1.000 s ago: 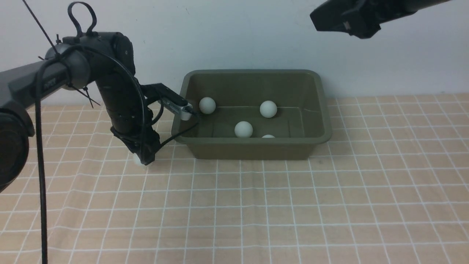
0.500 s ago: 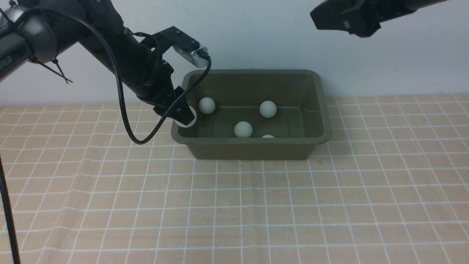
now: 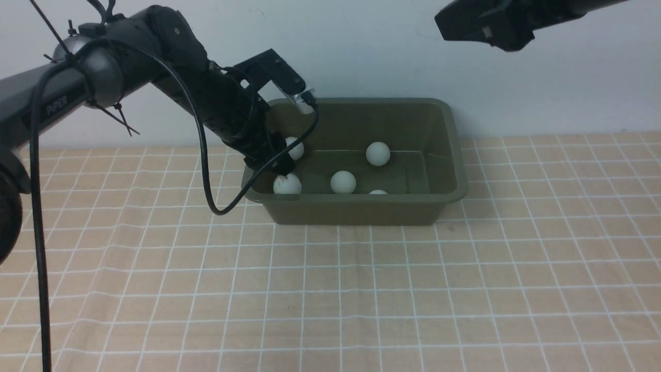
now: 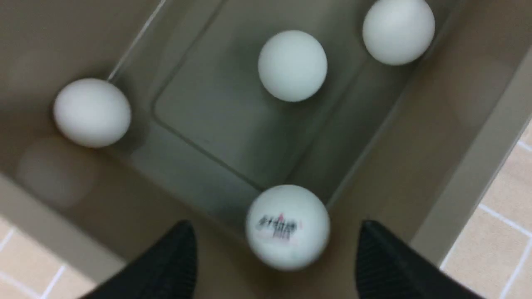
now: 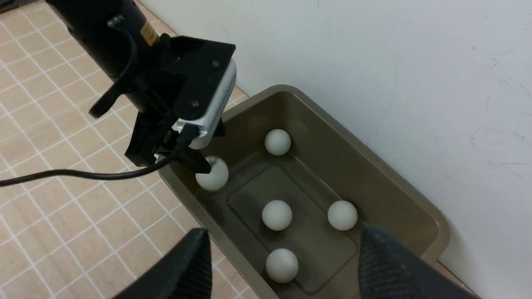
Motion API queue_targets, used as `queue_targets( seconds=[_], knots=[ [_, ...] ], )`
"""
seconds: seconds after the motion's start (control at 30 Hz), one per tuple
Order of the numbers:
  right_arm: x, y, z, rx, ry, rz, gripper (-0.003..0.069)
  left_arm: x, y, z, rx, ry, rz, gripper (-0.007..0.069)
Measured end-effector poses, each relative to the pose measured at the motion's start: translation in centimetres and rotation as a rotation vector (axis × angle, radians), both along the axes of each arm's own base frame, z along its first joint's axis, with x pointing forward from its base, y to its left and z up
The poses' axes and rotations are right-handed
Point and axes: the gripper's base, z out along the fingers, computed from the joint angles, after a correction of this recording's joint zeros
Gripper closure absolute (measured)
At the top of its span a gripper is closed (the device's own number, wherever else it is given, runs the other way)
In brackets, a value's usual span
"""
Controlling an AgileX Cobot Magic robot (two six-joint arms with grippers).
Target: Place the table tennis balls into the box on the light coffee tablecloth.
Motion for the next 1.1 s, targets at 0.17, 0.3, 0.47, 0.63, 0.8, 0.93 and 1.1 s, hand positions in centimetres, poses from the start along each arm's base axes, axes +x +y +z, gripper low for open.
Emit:
queue_targets(
  seconds=[0.17, 0.3, 0.47, 0.63, 0.8, 0.93, 1.1],
  knots=[
    [0.2, -0.2, 0.5, -0.006, -0.06, -0.024, 0.022, -0.9, 0.5, 5.6, 0.006, -0.053, 0.057, 0.0166],
    [-0.9, -1.1, 2.1, -0.017, -0.16, -0.051, 0.022, -2.3, 1.2, 11.0, 0.004, -0.178, 0.09, 0.0183],
    [-5.1, -3.1, 5.4, -0.009, -0.266, -0.071, 0.022, -3.9, 1.6, 14.7, -0.042, -0.279, 0.11, 0.0221],
    [-11.4, -5.9, 8.3, 0.008, -0.351, -0.094, 0.022, -4.3, 2.8, 16.1, -0.095, -0.306, 0.144, 0.0242],
    [-16.3, -9.0, 7.0, -0.02, -0.371, -0.216, 0.022, -4.4, 3.2, 16.2, -0.151, -0.281, 0.145, 0.0242],
    [-18.4, -10.8, 3.0, -0.033, -0.338, -0.319, 0.022, -4.5, 2.9, 16.3, -0.182, -0.273, 0.11, 0.0242],
    [-20.5, -11.7, -3.2, 0.024, -0.353, -0.345, 0.0221, -4.7, 2.6, 16.5, -0.22, -0.271, 0.089, 0.0242]
  ],
)
